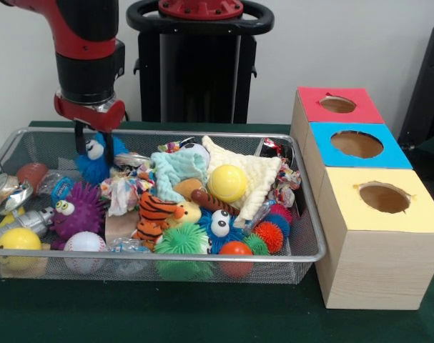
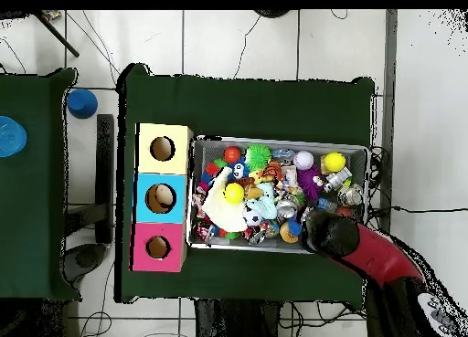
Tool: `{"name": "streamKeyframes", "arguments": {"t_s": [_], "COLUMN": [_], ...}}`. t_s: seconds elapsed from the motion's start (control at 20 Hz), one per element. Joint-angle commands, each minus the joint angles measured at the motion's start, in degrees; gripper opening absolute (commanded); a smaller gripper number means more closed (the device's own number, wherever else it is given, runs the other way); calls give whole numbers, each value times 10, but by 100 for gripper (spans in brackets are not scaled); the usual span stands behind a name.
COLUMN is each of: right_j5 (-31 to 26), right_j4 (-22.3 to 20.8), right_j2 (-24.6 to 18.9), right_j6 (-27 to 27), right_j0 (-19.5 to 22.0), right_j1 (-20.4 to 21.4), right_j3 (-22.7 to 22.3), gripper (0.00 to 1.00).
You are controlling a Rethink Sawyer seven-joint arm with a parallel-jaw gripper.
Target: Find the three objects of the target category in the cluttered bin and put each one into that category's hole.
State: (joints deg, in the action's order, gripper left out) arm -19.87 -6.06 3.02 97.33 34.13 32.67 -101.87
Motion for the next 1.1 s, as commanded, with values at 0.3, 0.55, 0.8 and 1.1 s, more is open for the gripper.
{"name": "streamKeyframes", "arguments": {"t_s": [0.3, 0.55, 0.8, 1.1], "right_j5": [-80, -90, -89, -90], "right_j4": [-75, -101, -125, -161], "right_j2": [-31, -54, -68, -93], "right_j6": [-58, -77, -83, -110], "right_j0": [17, 32, 42, 56], "right_j1": [-44, -53, -57, -60], "right_j3": [96, 117, 126, 122], "gripper": [100, 100, 100, 100]}}
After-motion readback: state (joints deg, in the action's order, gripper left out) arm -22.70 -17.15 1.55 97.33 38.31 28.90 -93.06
